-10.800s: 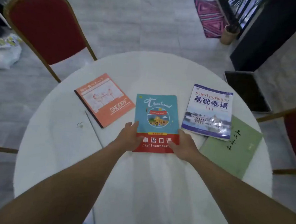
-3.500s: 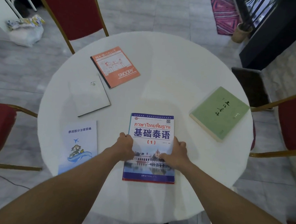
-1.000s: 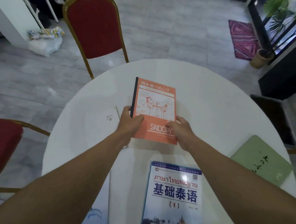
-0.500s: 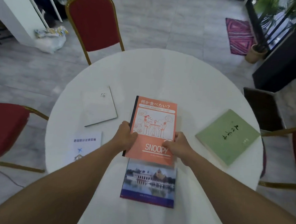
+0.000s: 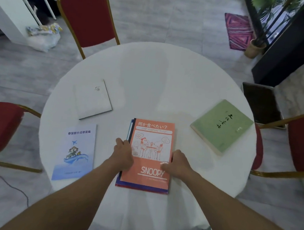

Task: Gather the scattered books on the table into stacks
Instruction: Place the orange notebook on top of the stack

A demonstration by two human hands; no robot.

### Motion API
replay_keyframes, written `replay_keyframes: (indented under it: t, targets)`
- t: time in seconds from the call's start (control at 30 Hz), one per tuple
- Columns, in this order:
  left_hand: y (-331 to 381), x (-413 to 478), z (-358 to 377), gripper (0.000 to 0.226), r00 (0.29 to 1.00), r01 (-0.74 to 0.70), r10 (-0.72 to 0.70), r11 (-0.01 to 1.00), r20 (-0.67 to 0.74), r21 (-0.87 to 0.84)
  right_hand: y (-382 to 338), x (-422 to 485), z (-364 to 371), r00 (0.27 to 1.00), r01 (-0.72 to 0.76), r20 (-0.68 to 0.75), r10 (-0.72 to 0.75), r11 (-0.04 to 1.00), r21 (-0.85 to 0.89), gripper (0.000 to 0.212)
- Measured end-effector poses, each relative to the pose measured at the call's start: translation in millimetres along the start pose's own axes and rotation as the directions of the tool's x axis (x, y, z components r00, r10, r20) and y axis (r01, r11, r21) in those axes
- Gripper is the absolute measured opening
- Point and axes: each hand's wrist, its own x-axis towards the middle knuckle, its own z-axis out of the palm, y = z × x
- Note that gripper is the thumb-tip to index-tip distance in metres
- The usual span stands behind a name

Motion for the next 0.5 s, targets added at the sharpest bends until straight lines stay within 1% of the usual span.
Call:
replay_keyframes:
  t: [0.03,0.1,0.13,0.17,0.23,0.3,0.37,0.43,0.5]
  targets:
    - [-1,0,2,0.045,1.0,-0.003,0.003,1.0,0.006,0.019,0,0,0,1.0,-0.005,-0.009,0.006,1.0,0.013,0.052]
    - [-3,0,4,0.05,1.0,-0.016,0.015,0.998,0.009,0.06,-3,1,-2,1.0,-0.027,-0.015,0.027,0.999,0.02,0.089]
    - [-4,1,4,0.051,1.0,-0.021,0.02,0.997,0.01,0.072,-4,1,-2,1.0,-0.027,0.003,0.027,1.0,-0.005,0.102]
    - [-5,1,4,0.051,1.0,-0.021,0.021,0.997,0.013,0.077,-5,0,-2,0.999,-0.019,0.029,0.02,0.999,-0.034,0.108]
    - [-6,3,3,0.052,1.0,-0.003,0.002,0.999,0.022,0.047,-6,0,0,0.996,-0.01,0.089,0.018,0.996,-0.088,0.113]
    - [-6,3,3,0.059,1.0,0.021,-0.021,1.0,0.016,0.001,-6,2,3,0.994,-0.014,0.106,0.025,0.994,-0.11,0.117]
    - [-5,3,4,0.063,1.0,0.021,-0.021,0.999,0.005,0.038,-5,4,6,0.997,-0.012,0.072,0.02,0.994,-0.107,0.113]
    - [-5,3,4,0.059,1.0,0.015,-0.015,0.998,-0.008,0.063,-5,5,9,1.0,-0.01,0.025,0.013,0.995,-0.104,0.106]
    - [-5,3,5,0.056,1.0,0.015,-0.015,0.999,-0.007,0.048,-5,6,12,1.0,-0.023,-0.01,0.022,0.995,-0.102,0.103]
